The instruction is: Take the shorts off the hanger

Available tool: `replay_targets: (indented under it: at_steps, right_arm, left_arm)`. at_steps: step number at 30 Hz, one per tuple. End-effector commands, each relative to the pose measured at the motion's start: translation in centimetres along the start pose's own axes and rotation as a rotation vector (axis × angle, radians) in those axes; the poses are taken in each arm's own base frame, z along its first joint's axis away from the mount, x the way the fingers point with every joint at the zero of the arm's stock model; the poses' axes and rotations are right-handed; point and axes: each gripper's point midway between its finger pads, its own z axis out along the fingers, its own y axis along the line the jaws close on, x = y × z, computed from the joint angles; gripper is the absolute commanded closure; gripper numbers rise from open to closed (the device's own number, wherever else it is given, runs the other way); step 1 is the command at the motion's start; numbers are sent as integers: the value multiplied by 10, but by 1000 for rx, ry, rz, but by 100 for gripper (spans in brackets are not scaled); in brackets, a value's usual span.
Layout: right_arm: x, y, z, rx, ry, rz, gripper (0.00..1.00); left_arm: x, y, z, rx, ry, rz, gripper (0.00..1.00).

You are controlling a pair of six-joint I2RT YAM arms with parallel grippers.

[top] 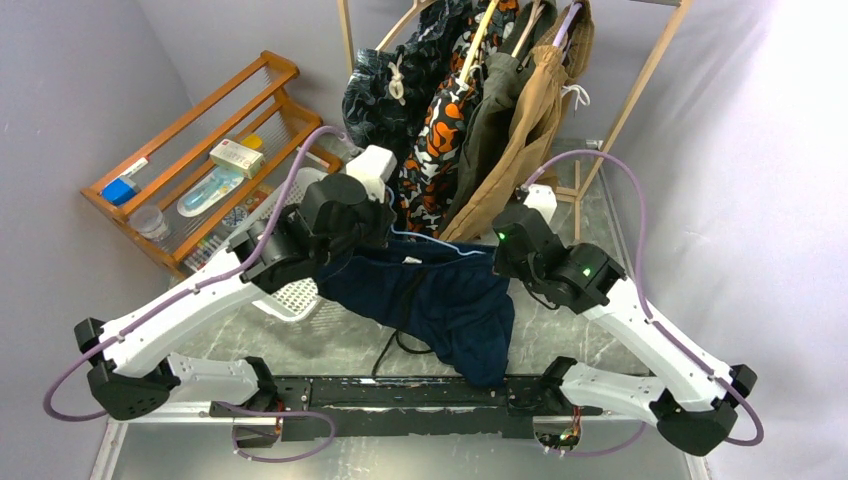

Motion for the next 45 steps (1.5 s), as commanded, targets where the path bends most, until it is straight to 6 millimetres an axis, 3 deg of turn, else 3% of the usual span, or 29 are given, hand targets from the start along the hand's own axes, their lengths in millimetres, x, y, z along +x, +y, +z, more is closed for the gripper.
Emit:
replay_targets:
  at_steps: [1,7,14,22,25,29,31,35,37,42,45]
  right_arm:
    - [-5,-56,-1,247,-23,-96,100]
    - [-13,-79,16,267,7,-36,100]
    - [1,-38,21,-14,-3,60,100]
    - [-13,-28,9,-101,-84,97,99]
    - [-19,-30,2,-89,-87,94,87]
    - [-22,-37,-7,-61,-82,48,47]
    - [-21,-45,-11,-27,-82,40,32]
    - [-27,-60,-24,44,-81,10,25]
    - [-34,-54,-32,-4,-91,-44,23]
    - [-47,-15,-54,-287,-207,-186,21]
    - [-38,27,-75,-591,-284,-319,22]
  left_arm:
    - [-34,29,-23,-120,-136,-30,93]
    - [-31,34,-28,-139,-127,-48,93]
    - [-29,27,-26,-103,-117,-45,93]
    - [-28,8,-15,-26,-75,-3,93]
    - [-28,9,-14,-34,-64,11,93]
    - [-29,18,-10,-105,-64,-17,93]
    - [-33,14,-7,-96,-68,-15,93]
    - [-35,13,0,-104,-82,-21,93]
    - [-29,10,6,-90,-69,-13,93]
    - [-20,-3,17,-34,-40,-3,93]
    - [-17,-10,18,3,-20,13,93]
